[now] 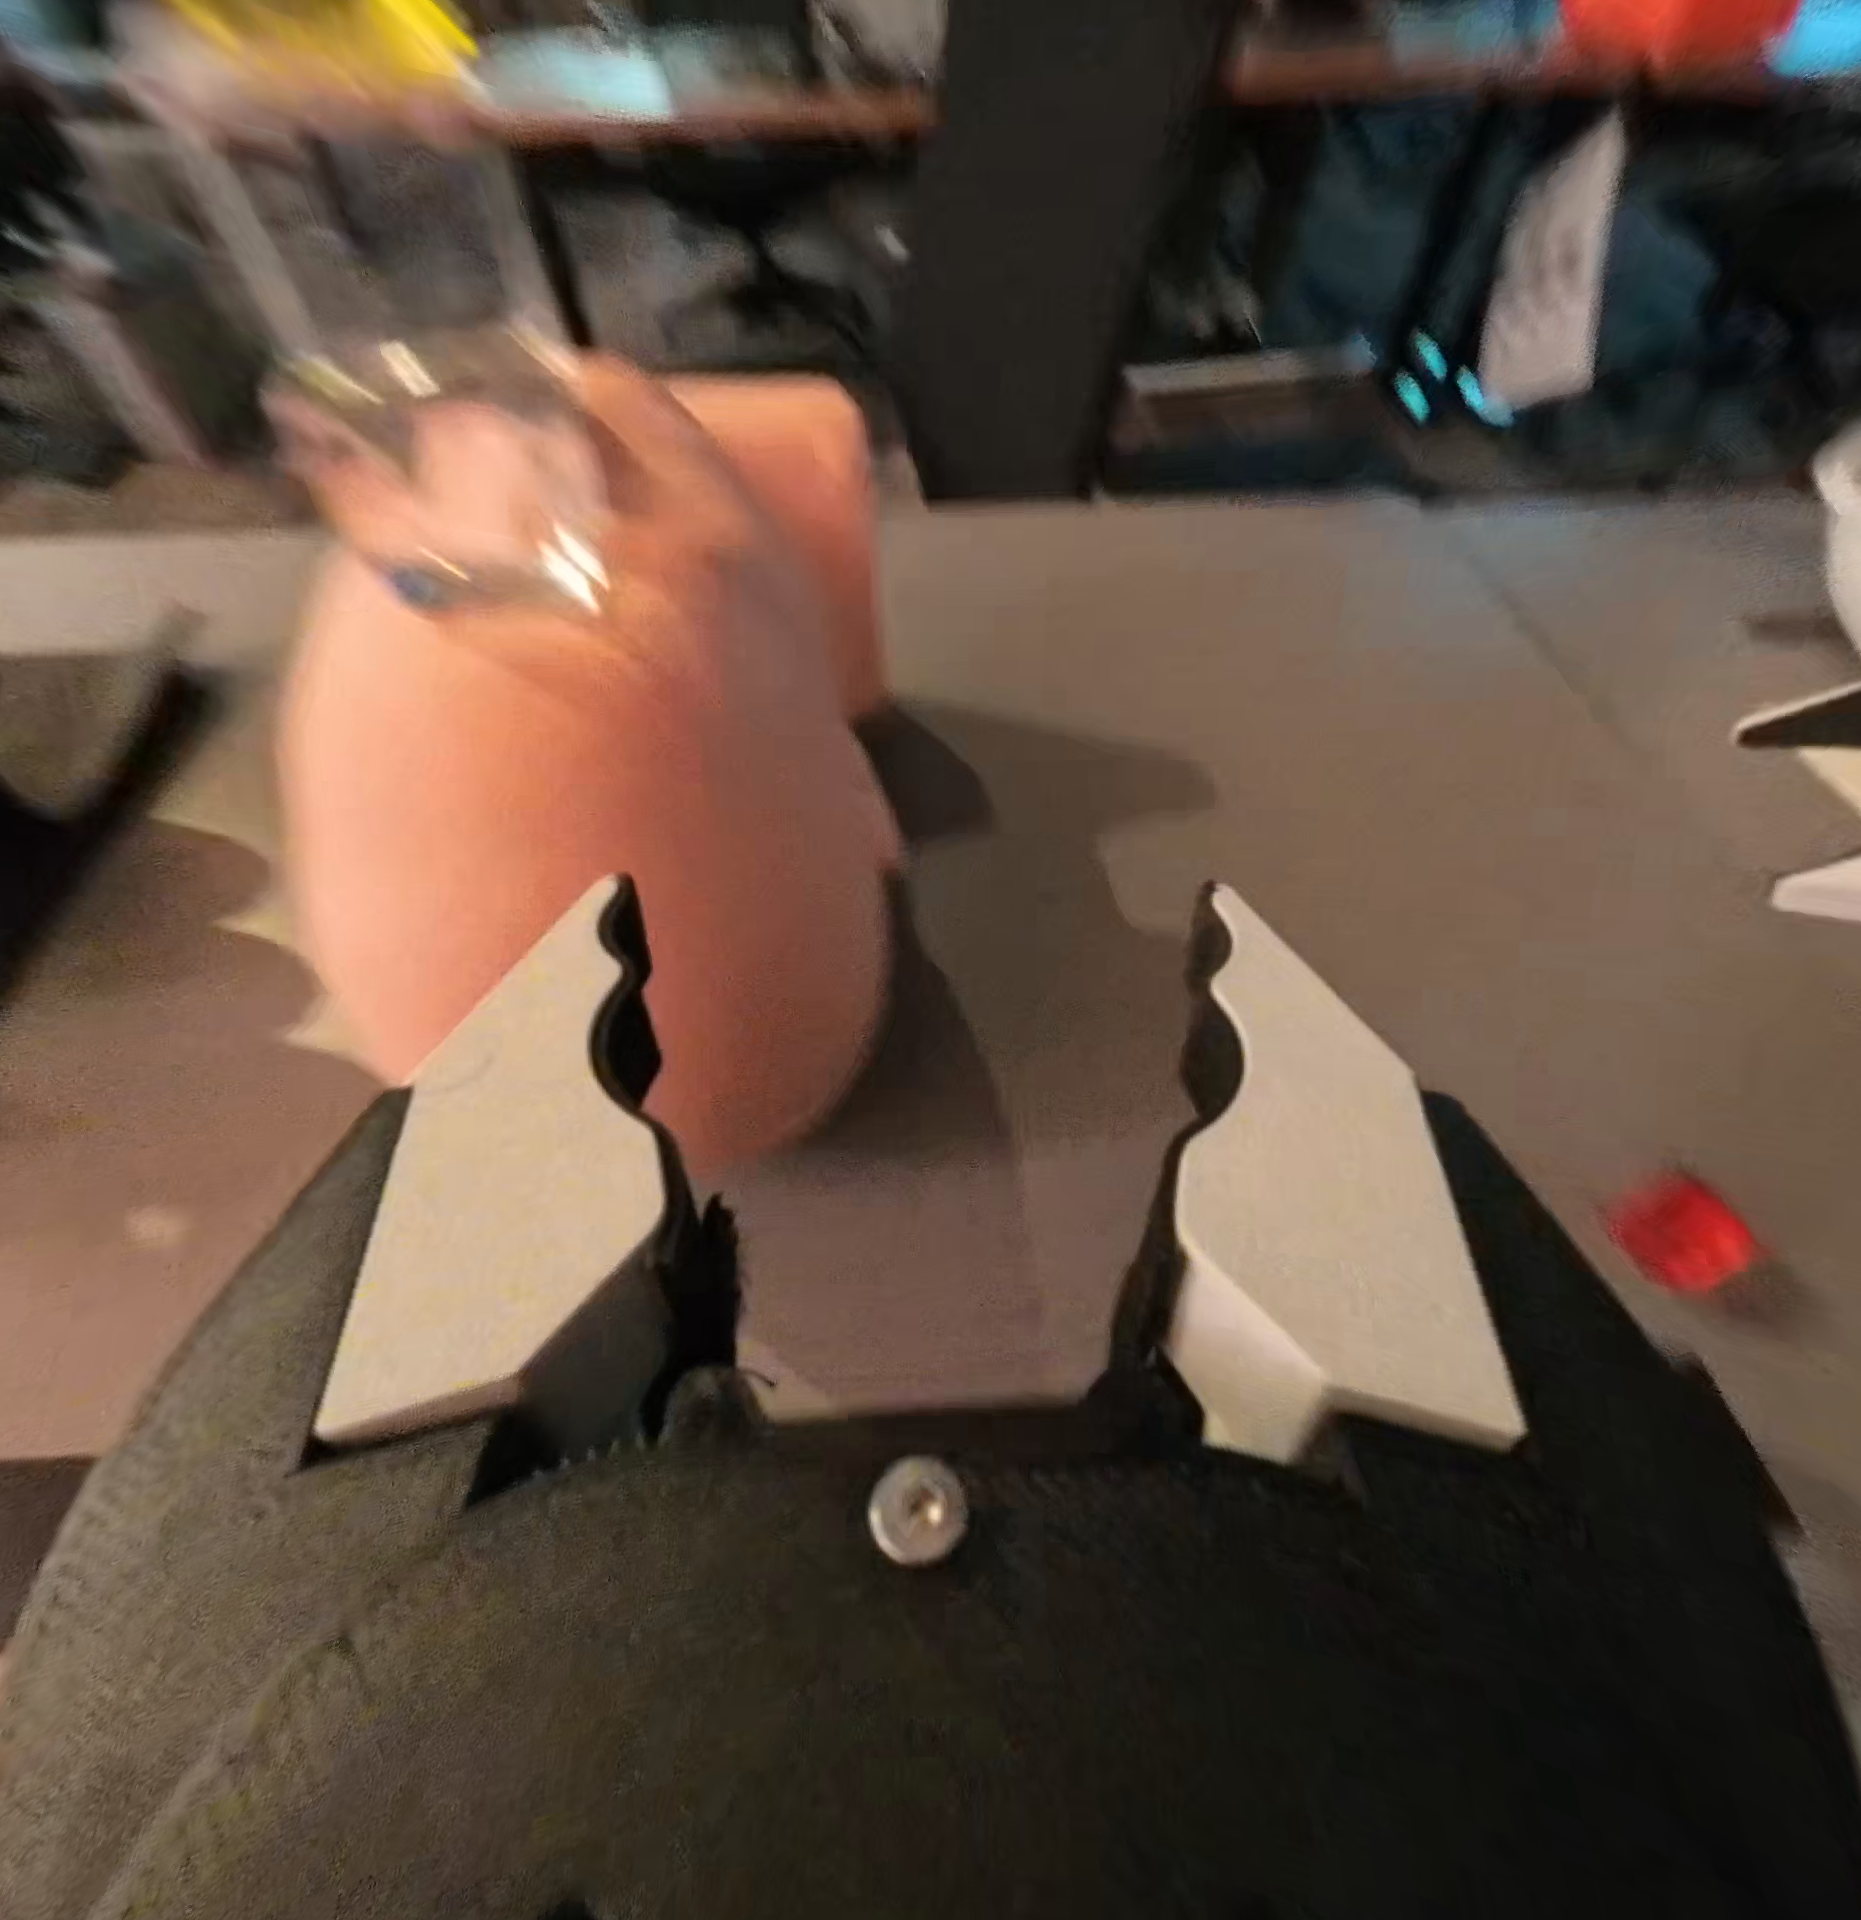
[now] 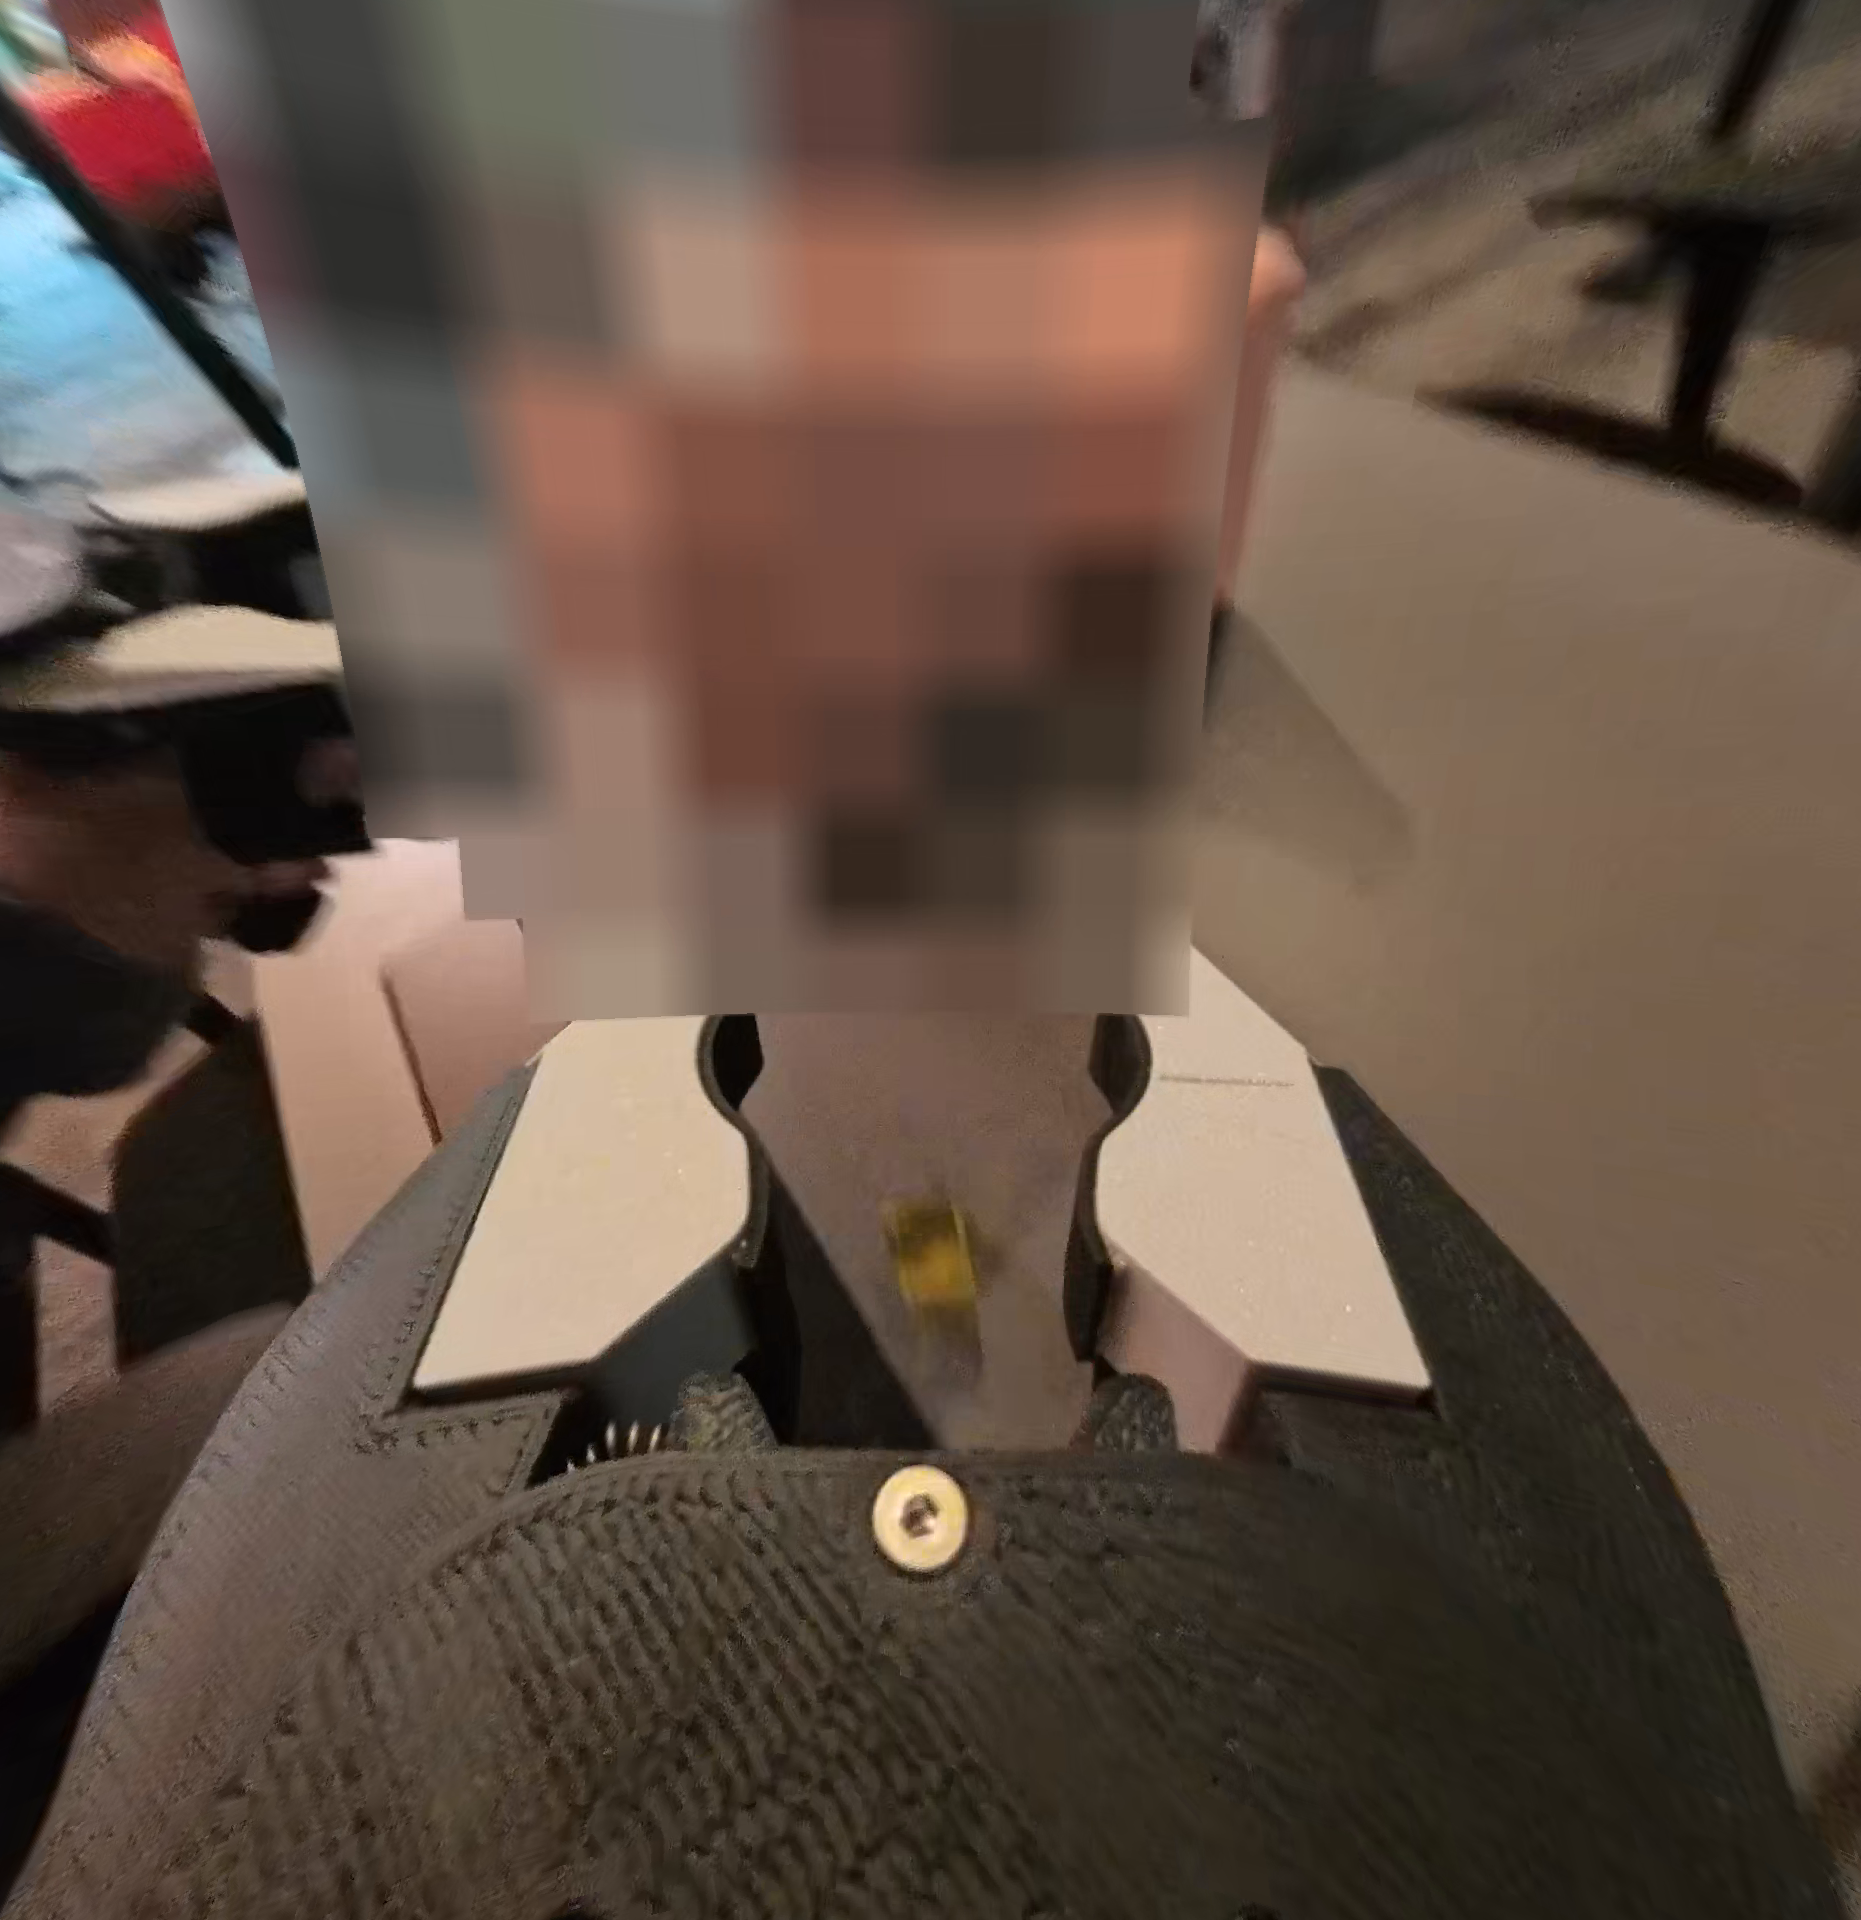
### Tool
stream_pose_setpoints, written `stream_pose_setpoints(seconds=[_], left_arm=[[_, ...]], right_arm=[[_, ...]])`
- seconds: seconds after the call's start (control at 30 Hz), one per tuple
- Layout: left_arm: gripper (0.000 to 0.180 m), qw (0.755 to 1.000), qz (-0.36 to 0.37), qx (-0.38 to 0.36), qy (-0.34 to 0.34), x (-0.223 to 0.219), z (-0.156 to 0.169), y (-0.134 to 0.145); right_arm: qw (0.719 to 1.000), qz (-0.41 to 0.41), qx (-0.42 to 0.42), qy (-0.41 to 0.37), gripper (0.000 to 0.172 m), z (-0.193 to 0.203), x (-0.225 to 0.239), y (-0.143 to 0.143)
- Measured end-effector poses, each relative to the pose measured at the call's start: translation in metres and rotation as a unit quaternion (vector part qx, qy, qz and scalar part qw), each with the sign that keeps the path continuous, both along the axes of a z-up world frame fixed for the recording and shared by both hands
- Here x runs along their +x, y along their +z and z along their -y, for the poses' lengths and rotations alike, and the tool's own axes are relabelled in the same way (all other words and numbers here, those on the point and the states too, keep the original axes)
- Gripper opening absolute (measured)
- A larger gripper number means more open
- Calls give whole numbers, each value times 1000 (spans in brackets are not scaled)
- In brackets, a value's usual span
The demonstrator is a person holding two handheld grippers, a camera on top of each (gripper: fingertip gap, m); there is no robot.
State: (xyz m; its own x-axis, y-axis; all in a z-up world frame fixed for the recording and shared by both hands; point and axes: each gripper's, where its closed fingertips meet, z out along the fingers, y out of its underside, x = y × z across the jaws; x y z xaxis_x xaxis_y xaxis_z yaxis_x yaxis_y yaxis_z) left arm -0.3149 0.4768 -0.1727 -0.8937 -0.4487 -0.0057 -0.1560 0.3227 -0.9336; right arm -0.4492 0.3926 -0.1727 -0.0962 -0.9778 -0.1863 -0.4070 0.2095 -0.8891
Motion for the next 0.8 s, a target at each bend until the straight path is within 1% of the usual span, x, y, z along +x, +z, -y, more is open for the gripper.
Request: stream_pose_setpoints(seconds=[0.07, 0.13, 0.17, 0.2, 0.27, 0.37, 0.47, 0.53, 0.63, 0.7, 0.73, 0.77, 0.8], left_arm=[[104, 999, 15, -23, 44, 38, 1, 28], [106, 997, 20, -19, 68, 66, 8, 44], [105, 996, 27, -16, 82, 79, 11, 50], [104, 995, 30, -16, 91, 89, 15, 56], [105, 995, 26, -8, 98, 103, 24, 60], [99, 994, 24, 18, 101, 112, 33, 53], [86, 995, 22, 21, 96, 115, 39, 48], [78, 995, 22, 18, 91, 116, 42, 46], [65, 995, 32, 10, 89, 117, 46, 48], [59, 995, 44, 3, 91, 118, 47, 52], [54, 995, 48, -2, 90, 118, 47, 54], [48, 995, 53, -7, 90, 118, 46, 57], [47, 994, 54, -7, 90, 118, 46, 57]], right_arm=[[997, 50, -3, 59, 62, -17, 59, 48], [991, 73, -16, 109, 62, -35, 116, 89], [988, 75, -31, 130, 63, -44, 142, 104], [986, 69, -49, 145, 64, -50, 166, 115], [983, 52, -82, 158, 64, -55, 206, 123], [981, 19, -99, 167, 57, -60, 241, 118], [978, -1, -125, 165, 45, -61, 252, 111], [977, -3, -134, 166, 26, -60, 253, 109], [978, 41, -155, 134, 25, -48, 245, 126], [980, 76, -153, 99, 25, -31, 228, 141], [983, 86, -144, 80, 25, -20, 216, 142], [986, 86, -131, 64, 25, -9, 204, 137], [989, 74, -121, 49, 25, 3, 192, 124]])
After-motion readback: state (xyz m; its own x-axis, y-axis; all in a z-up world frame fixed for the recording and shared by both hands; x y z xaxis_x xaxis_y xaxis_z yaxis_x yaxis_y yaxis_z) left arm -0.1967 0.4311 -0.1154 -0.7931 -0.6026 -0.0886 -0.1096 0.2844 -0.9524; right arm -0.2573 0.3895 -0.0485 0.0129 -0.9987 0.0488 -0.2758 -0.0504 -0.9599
